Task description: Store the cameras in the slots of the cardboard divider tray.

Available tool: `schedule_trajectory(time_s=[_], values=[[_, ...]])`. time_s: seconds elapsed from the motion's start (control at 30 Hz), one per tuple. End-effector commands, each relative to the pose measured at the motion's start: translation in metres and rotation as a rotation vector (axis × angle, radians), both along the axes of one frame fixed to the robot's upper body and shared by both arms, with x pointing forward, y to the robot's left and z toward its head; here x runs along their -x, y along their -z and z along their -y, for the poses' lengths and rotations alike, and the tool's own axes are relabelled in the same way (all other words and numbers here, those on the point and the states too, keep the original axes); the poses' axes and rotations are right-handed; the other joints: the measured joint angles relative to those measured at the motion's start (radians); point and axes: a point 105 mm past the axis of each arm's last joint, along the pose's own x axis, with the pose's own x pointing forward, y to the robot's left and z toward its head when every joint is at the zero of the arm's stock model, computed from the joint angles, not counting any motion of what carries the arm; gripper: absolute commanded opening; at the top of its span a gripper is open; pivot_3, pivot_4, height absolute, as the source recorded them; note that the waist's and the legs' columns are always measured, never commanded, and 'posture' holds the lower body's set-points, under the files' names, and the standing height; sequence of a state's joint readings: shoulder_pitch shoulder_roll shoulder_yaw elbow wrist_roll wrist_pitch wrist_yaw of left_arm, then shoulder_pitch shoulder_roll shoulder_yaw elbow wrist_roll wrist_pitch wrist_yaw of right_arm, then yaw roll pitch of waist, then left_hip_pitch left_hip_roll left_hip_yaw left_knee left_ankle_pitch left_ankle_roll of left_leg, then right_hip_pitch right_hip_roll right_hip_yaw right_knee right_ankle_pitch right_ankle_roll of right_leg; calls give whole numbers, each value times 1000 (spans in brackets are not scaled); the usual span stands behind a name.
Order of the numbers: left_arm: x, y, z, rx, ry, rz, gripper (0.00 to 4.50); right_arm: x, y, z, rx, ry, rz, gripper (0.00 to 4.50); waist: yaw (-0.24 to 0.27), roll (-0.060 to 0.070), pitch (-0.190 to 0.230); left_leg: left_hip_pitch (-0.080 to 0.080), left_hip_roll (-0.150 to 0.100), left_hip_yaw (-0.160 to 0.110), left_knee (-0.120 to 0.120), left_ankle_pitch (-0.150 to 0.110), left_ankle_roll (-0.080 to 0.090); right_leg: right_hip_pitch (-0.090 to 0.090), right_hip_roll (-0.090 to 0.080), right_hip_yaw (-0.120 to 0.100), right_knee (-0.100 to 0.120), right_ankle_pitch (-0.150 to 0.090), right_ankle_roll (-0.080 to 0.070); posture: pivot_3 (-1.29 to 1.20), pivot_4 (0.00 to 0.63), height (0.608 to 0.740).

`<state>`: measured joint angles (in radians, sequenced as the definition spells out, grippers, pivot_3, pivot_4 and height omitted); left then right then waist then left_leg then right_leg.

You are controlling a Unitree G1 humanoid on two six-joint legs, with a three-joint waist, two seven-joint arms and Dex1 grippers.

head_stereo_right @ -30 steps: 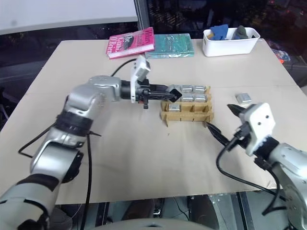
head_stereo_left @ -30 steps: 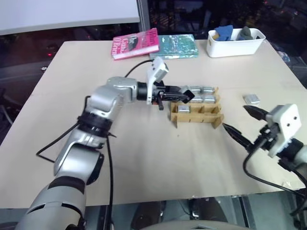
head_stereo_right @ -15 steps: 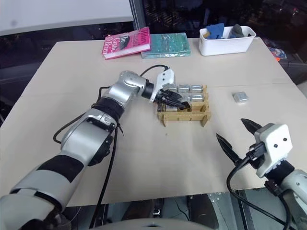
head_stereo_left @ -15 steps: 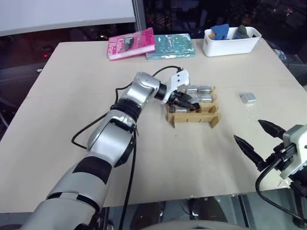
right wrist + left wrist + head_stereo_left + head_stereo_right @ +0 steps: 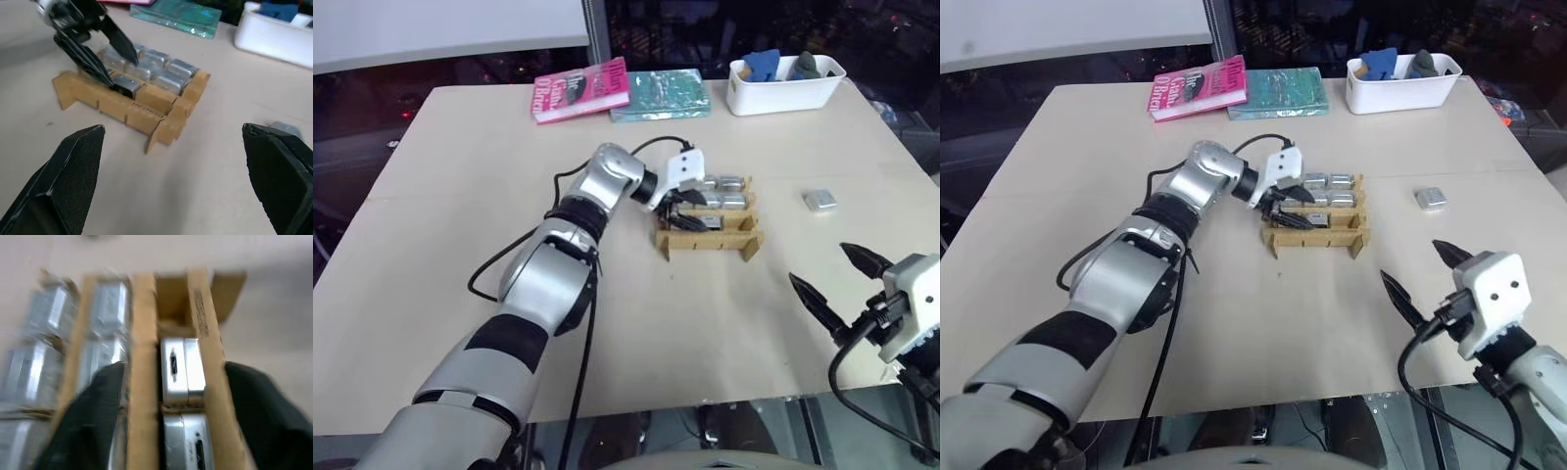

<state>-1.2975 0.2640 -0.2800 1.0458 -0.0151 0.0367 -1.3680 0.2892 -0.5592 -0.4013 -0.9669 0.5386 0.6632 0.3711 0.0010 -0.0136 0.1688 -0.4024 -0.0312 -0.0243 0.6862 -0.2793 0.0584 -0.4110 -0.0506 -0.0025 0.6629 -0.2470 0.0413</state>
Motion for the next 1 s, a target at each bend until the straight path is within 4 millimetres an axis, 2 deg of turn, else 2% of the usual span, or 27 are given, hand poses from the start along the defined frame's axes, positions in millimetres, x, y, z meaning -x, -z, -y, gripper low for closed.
schedule_trajectory(time_s=[0.03,0.1,0.17,0.23,0.27,0.33,0.4,0.47,0.6,0.73,0.9,1.0], values=[[14,-53,-10,163,43,62,3362,-23,9,15,24,100,-55,4500,-9,0,0,0,0,0,0,0,0,0,0,0,0,0,0,0,150,740],[25,-64,-22,276,2,86,3362,-51,16,28,91,182,-93,4500,-14,2,-1,1,0,0,0,0,0,0,-1,0,0,0,0,0,150,740],[34,-67,-30,340,-55,105,3362,-69,18,33,136,210,-101,4500,-19,4,-2,2,0,1,-1,2,-4,0,-4,4,0,0,0,0,150,740],[55,-62,-41,407,-77,72,3362,-95,22,43,115,273,-141,4500,-14,4,-2,2,1,0,-2,3,-5,0,-4,7,1,0,0,0,150,740],[68,-59,-50,448,-103,2,3362,-112,22,49,94,309,-152,4500,-12,4,-2,2,1,0,-2,3,-5,0,-3,7,0,0,0,0,150,740],[87,-56,-60,497,-147,-22,3362,-133,22,56,66,343,-167,4500,-29,4,-1,3,1,0,-2,3,-5,-2,-2,12,1,0,-1,0,150,740],[103,-51,-70,526,-200,-12,3868,-150,24,65,78,363,-187,4500,-20,4,-1,3,-2,-2,-3,3,-5,-3,-4,15,1,0,-1,0,150,740],[115,-49,-75,538,-243,5,4436,-161,27,73,100,372,-203,4500,-8,4,-1,3,-2,-2,-3,3,-5,-3,-4,14,0,0,-1,0,150,740],[144,-42,-88,531,-281,-24,4436,-184,34,90,62,376,-264,4500,-5,4,-1,3,-2,-2,-3,3,-6,-2,-4,14,0,1,-1,0,150,740],[155,-40,-93,529,-312,-18,4436,-199,40,97,39,383,-304,4500,-14,4,-1,4,-2,-1,-3,3,-6,-2,-4,15,0,1,-1,0,150,740],[159,-36,-94,516,-335,-18,4436,-208,47,93,18,348,-334,4500,-15,4,-1,4,-2,-1,-3,3,-6,-2,-3,16,0,1,-1,0,150,740],[159,-34,-94,509,-340,-24,4500,-210,50,92,18,331,-340,3672,-16,4,-1,4,-2,0,-3,3,-6,-2,-3,16,0,1,-1,0,150,740]])
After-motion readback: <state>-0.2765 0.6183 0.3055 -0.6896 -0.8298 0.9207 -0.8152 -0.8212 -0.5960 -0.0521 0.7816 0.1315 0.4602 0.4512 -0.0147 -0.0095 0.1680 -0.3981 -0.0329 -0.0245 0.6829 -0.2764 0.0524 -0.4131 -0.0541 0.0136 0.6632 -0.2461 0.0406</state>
